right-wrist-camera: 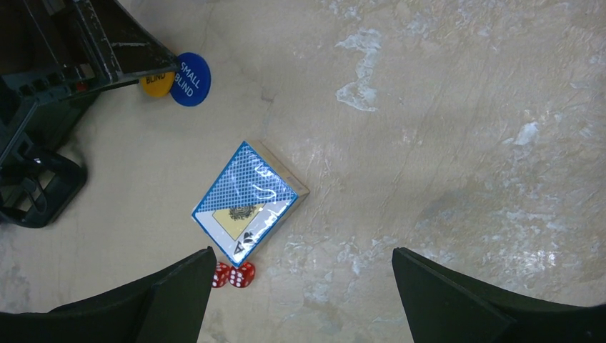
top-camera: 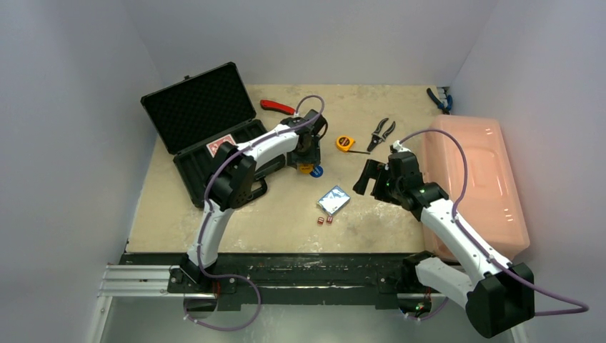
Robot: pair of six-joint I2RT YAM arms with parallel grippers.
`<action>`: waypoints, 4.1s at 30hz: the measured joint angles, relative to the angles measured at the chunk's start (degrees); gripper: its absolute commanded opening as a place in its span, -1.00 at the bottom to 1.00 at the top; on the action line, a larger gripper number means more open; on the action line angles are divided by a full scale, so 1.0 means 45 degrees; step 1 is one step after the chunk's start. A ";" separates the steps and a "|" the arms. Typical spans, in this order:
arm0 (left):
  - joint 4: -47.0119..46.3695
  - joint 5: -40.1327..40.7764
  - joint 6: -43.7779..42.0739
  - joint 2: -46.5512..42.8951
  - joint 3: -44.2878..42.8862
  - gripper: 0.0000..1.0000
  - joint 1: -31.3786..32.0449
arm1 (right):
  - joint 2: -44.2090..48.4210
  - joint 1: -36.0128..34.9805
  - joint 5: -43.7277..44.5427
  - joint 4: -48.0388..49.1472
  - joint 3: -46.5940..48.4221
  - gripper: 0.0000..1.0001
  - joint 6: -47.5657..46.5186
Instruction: Pack up texas hold em set
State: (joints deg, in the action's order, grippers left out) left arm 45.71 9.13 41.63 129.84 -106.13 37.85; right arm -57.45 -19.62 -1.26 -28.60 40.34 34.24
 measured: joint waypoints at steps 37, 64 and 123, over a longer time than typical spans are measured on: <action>-0.0806 -0.0311 -0.0058 -0.0860 0.1457 -0.31 0.0053 | -0.0243 0.0000 0.0005 0.0097 -0.0049 0.98 -0.0063; -0.0029 0.0695 -0.0510 -0.4347 0.2725 -0.47 0.0330 | -0.0291 0.0000 0.0058 0.0112 -0.0049 0.97 -0.0092; 0.1112 0.0010 -0.2880 -0.3609 0.1841 -0.77 -0.7796 | -0.0287 0.0000 0.0044 0.0185 -0.0049 0.98 -0.0097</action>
State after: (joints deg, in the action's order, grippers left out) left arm 50.72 9.17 28.67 113.60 -97.84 2.76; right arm -58.74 -19.62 -1.06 -27.77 40.12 33.80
